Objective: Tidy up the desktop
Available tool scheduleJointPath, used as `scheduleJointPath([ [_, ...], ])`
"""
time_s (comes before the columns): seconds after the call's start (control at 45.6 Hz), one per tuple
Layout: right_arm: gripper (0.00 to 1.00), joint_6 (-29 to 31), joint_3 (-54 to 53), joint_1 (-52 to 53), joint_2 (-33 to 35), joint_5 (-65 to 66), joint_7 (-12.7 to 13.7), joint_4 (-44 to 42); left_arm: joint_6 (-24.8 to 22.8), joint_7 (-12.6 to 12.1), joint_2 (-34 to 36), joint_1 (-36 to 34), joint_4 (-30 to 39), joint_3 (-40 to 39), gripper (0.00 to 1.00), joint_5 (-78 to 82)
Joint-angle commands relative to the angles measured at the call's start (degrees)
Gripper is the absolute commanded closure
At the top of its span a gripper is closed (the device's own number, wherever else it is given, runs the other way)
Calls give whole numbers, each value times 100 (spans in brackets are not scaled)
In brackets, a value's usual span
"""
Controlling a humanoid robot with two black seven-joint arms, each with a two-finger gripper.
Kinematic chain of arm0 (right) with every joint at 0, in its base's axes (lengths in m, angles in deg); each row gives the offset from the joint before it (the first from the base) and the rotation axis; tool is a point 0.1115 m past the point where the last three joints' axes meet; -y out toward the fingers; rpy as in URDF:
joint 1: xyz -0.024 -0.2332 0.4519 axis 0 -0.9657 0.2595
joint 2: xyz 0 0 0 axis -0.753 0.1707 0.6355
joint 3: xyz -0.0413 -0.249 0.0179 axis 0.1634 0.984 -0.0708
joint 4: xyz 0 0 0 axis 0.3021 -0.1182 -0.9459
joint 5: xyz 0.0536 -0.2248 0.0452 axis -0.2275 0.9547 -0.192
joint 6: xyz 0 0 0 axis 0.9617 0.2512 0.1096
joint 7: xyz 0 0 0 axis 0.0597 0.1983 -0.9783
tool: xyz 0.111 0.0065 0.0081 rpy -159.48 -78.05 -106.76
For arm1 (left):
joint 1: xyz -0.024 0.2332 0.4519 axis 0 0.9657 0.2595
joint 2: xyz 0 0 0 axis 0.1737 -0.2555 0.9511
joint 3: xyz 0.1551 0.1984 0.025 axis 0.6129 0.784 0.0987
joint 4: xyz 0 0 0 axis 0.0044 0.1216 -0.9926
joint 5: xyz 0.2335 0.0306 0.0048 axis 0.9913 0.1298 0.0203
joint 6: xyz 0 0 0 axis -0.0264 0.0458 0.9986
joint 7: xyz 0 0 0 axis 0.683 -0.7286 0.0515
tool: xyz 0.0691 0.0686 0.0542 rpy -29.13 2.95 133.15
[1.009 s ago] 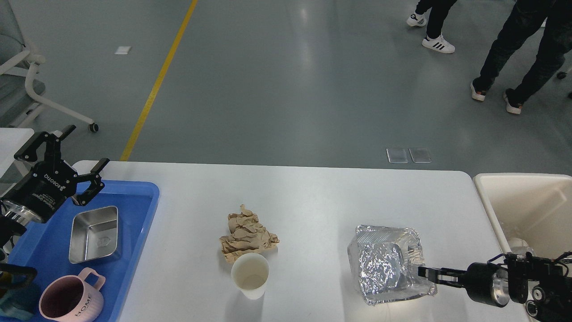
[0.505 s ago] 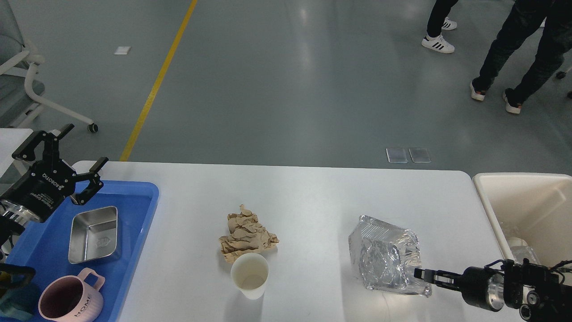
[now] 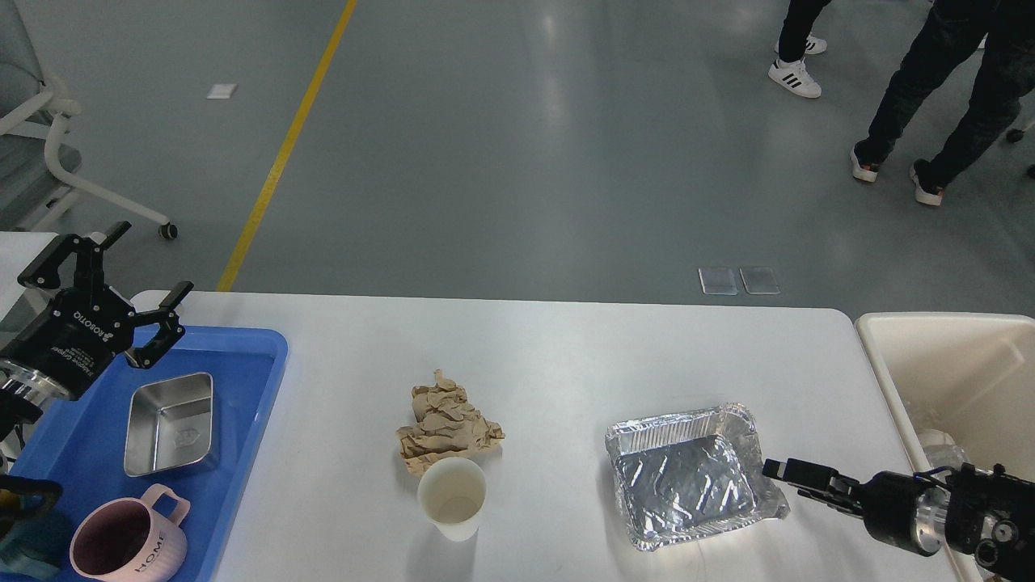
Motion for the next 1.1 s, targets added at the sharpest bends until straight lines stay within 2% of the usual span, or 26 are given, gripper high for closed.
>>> scheduleJointPath([
  [0.0,0,2,0,0,366,-283,0,264,0,0,-2,0,0,0,3,0],
  [0.241,0,-16,-140,18,1209,-793,0,423,-35,0,-2,0,0,-9,3,0],
  [0.636,0,318,-632,9,3038,-3438,-18,1222,-88,0,-2,-9,0,-26,3,-9],
  [0.921,0,318,-536,-17,3495,-5046,-35,1266,-167,0,-20,-9,0,-26,3,-9],
  [1.075,0,327,-518,-114,3601,-5645,-184,1346,-246,0,-20,0,-9,-26,3,-9],
])
